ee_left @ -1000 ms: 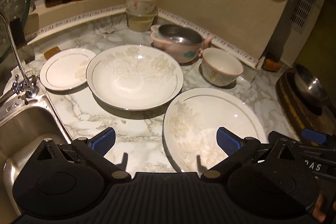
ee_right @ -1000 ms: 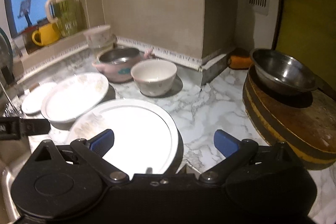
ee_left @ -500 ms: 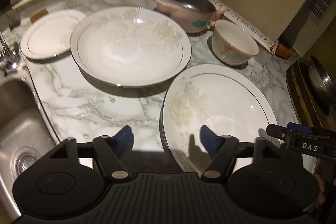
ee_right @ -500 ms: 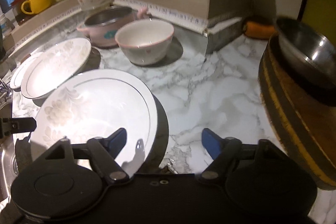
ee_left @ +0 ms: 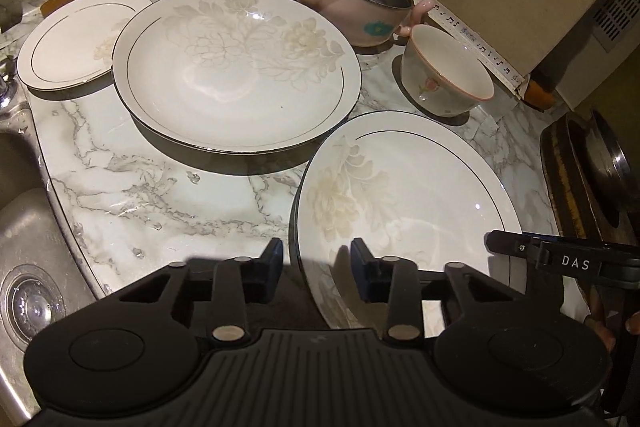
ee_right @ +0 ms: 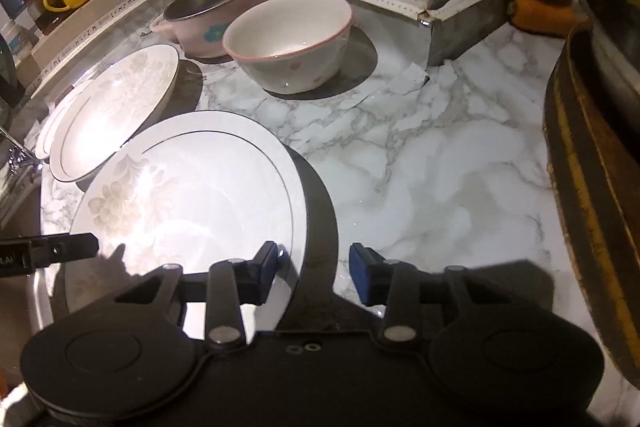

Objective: Organize plates and bowls

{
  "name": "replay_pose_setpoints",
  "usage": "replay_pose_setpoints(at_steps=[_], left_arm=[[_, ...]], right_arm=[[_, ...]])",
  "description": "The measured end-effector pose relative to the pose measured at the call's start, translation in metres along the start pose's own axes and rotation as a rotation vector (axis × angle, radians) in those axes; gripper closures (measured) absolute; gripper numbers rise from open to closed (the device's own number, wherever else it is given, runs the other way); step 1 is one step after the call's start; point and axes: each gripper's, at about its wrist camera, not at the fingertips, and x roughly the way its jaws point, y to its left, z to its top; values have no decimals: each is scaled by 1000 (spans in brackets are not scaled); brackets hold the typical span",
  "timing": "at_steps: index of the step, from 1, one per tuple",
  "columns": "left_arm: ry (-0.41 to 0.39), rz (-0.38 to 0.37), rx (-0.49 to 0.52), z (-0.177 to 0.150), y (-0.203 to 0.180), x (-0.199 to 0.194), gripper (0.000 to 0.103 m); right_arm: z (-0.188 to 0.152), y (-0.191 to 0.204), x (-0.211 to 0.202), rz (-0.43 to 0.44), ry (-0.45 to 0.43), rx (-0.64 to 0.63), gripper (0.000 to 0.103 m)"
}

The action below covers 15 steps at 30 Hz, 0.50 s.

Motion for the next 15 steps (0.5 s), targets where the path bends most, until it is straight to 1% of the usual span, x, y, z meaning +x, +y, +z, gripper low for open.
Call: replay_pose_setpoints(at_steps=[2,3,4,7,8,9,11,15], left_arm=[[8,2,3,0,0,2,71],[9,5,8,0,-1,2,73],[11,6,13,0,-1,3,81],[20,4,2,0,1,4,86],[21,6,-1,0,2,5,89],[22,10,-1,0,2,5,89],[25,10,-3,0,3,6,90],[29,8,-4,0,4,5,91]], right_arm=[[3,-1,2,15,11,2,71],[4,-1,2,24,17,2,74],[5,0,3,29,21,2,75],[7,2,4,29,28,-8,77],[8,3,4,31,30,-10,80],[8,3,4,37,33,-10,83],[9,3,5,48,40,-6,87],[12,0,5,55,54,15,88]])
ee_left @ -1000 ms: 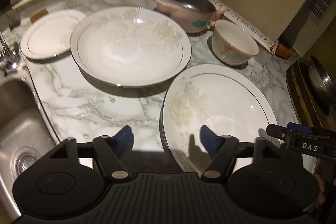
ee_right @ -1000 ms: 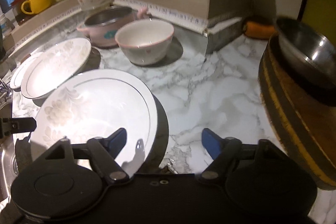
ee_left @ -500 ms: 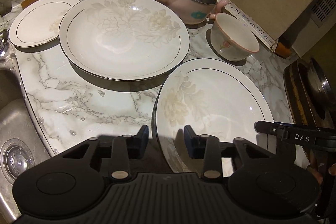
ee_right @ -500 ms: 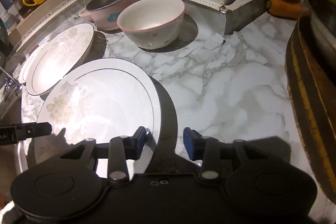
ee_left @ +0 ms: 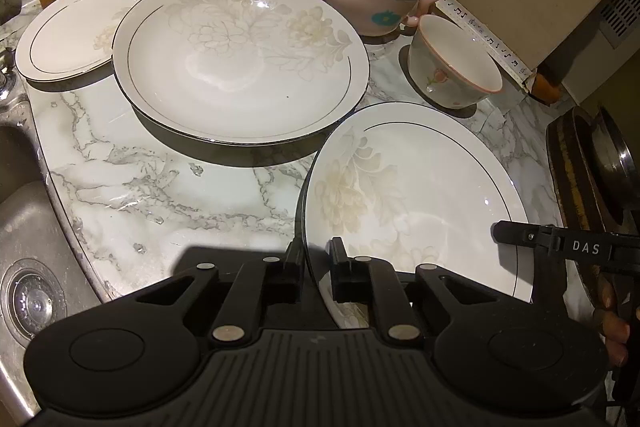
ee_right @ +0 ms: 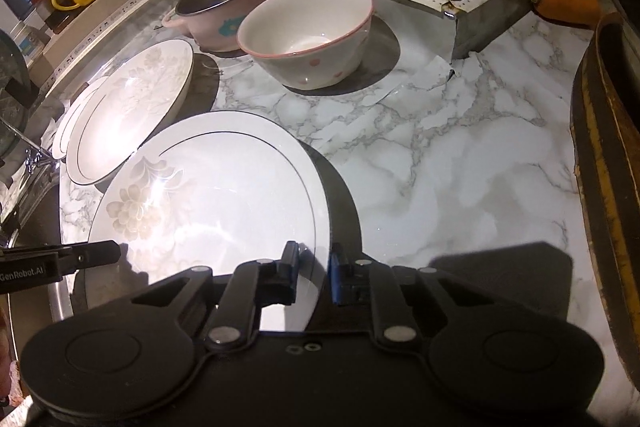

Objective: Organize plates and bowls

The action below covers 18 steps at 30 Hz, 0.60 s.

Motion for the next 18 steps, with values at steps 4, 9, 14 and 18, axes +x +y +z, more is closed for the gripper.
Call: replay_pose_setpoints(at_steps=[4,9,14,18], left_arm=[[0,2,2,0,0,0,92],[1,6,10,-2,-3,-3,92],[-16,7,16,-2,-5,-9,92],[-34,7,17,-1,-8,-19,92]], right_arm=[[1,-2,0,7,8,23,89],[-1,-1,-3,7,12,29,90],[-3,3,-12,-7,-7,10,90],[-3,8,-22,-13,-28,-14,91]])
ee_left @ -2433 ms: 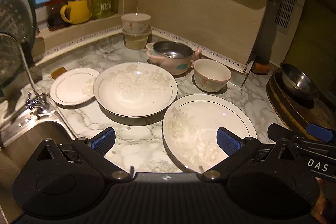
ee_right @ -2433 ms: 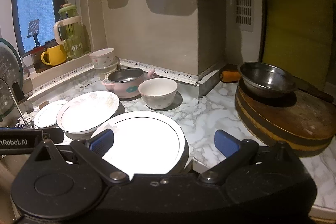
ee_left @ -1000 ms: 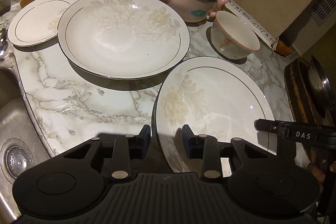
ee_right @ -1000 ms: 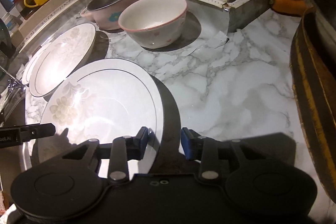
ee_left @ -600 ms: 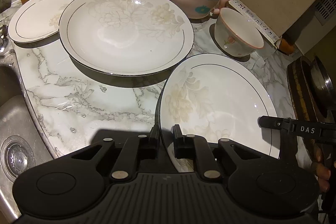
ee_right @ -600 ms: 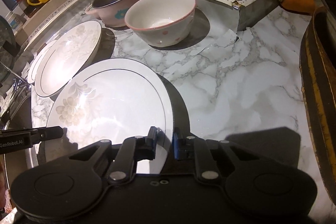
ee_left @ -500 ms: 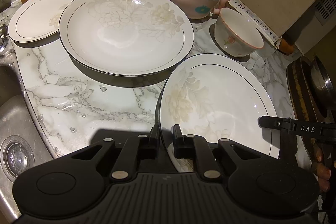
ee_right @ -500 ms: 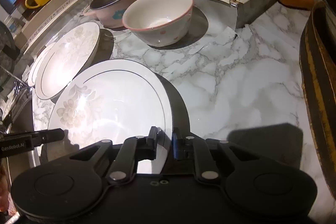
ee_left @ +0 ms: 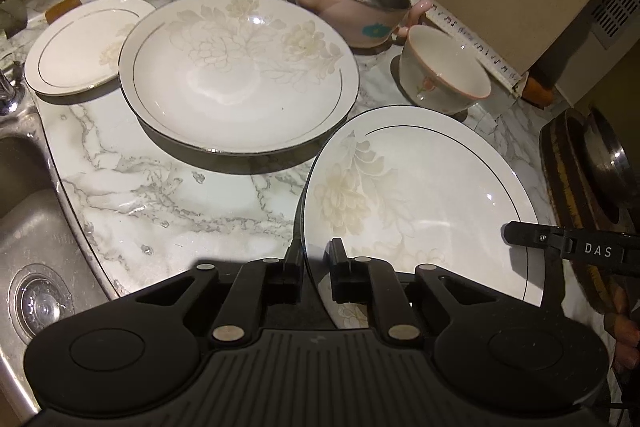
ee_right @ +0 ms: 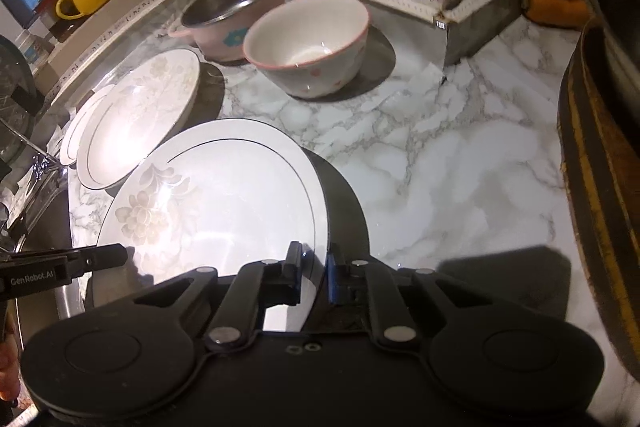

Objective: Organize plates and bowls

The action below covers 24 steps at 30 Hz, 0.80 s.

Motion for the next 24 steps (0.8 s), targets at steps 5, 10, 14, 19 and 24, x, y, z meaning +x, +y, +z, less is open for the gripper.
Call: replay_pose_setpoints(at_steps=[5,10,14,19,24], left_arm=[[-25,-1,7,5,-3,-14,92],[-52,9,3,16,1,-24,91],[-77,30,-7,28,10,-30,91],[-112,67,-6,49,22,-36,90],[-138,108,-4,73,38,-39,90]], right_arm=[[5,5,-14,2,-26,-9,91],[18,13,-22,6,-44,-28,91],[30,25,-22,7,-53,-52,91],[48,42,-16,31,-68,-71,91],[68,62,-5,48,-92,-93,91]])
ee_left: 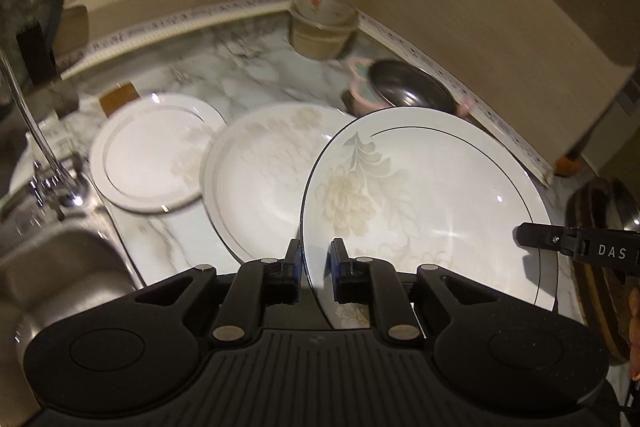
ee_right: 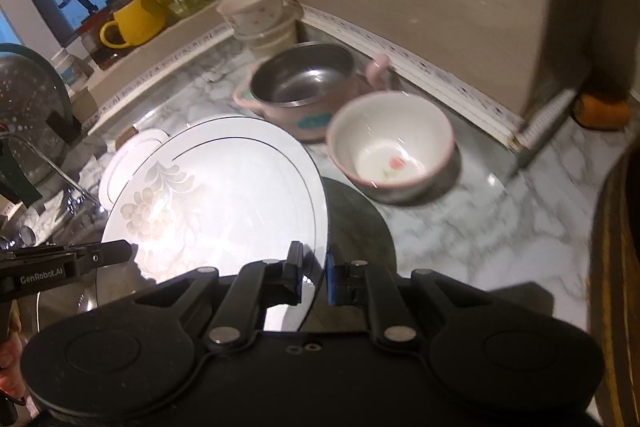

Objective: Organize plates and bowls

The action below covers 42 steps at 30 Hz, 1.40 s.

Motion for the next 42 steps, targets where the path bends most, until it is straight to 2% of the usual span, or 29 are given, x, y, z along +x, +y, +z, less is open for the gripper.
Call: replay_pose_setpoints(at_steps=[7,15,19,27,42], left_arm=[[-13,46,-30,28,27,11,89],[-18,97,-21,43,43,34,88],[2,91,-32,45,50,49,88],[36,95,8,46,50,73,88],[64,69,66,51,48,93,87]], right_arm=[[25,26,24,15,-25,-22,91],[40,44,52,18,-8,-19,91],[42,45,64,20,12,0,91],[41,38,84,10,57,43,92],[34,33,86,-5,91,100,93]])
